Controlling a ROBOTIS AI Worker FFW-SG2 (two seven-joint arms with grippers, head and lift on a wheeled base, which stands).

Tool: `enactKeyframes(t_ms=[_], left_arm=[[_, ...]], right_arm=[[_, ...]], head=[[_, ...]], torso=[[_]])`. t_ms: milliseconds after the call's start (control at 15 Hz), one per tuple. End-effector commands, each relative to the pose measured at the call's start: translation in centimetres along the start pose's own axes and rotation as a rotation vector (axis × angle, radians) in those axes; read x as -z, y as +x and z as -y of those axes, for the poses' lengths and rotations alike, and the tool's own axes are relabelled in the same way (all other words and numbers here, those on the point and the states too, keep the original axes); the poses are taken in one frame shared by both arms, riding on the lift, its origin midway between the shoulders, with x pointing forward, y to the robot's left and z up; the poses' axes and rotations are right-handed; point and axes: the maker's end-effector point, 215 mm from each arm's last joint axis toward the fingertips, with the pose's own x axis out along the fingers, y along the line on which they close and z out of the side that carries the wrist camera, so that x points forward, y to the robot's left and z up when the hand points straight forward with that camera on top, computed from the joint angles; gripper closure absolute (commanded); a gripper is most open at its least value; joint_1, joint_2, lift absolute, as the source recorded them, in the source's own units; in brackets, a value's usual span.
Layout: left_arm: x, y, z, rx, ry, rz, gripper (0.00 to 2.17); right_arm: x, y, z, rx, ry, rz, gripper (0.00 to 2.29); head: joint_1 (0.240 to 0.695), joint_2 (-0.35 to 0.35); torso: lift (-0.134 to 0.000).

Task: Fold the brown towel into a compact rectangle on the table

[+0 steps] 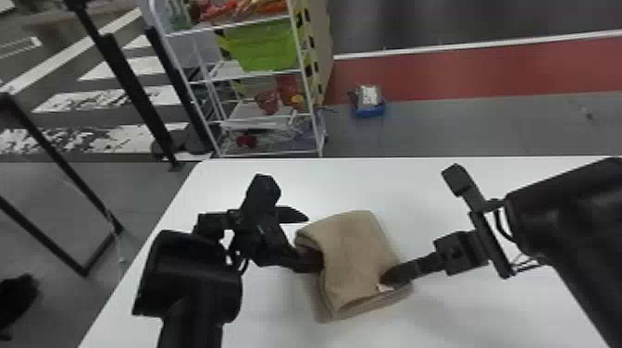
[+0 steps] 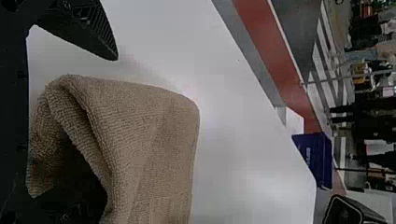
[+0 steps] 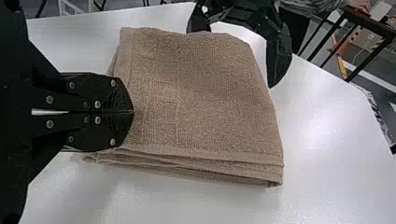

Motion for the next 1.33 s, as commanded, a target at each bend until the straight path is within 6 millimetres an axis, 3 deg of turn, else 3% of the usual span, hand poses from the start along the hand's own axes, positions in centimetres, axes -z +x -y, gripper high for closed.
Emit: enactKeyframes(t_ms=[0,267,533,1000,1267], left_arm=[[0.4,-0.2,-0.2,0.03,0.069,-0.07,0.08],[1.5,0.1,1.2,0.131,0.253,-0.216,0.08],[3.3,-0.6,3.2,0.218,0.332,-0.3,0.08],[3.1,-2.4,2.6,0.211,0.427,-0.363,0.08],[4.1,-3.7,1.4,0.201,0.457,-0.414,0.09]], right_arm=[[0.2,0.1,0.1,0.005,0.0,-0.005,2.26],[0.3,0.2,0.2,0.012,-0.001,-0.007,2.26],[0.3,0.1,0.4,0.016,-0.001,-0.006,2.26],[0.1,0.0,0.5,0.019,-0.006,0.0,2.26],[-0.1,-0.1,0.5,0.015,-0.005,0.005,2.26]], head=[[0.695,0.281],[0.695,0.284],[0.695,0.284],[0.695,0.303],[0.695,0.31]], torso=[[-0.124],[-0.124],[-0.124],[-0.124],[-0.124]])
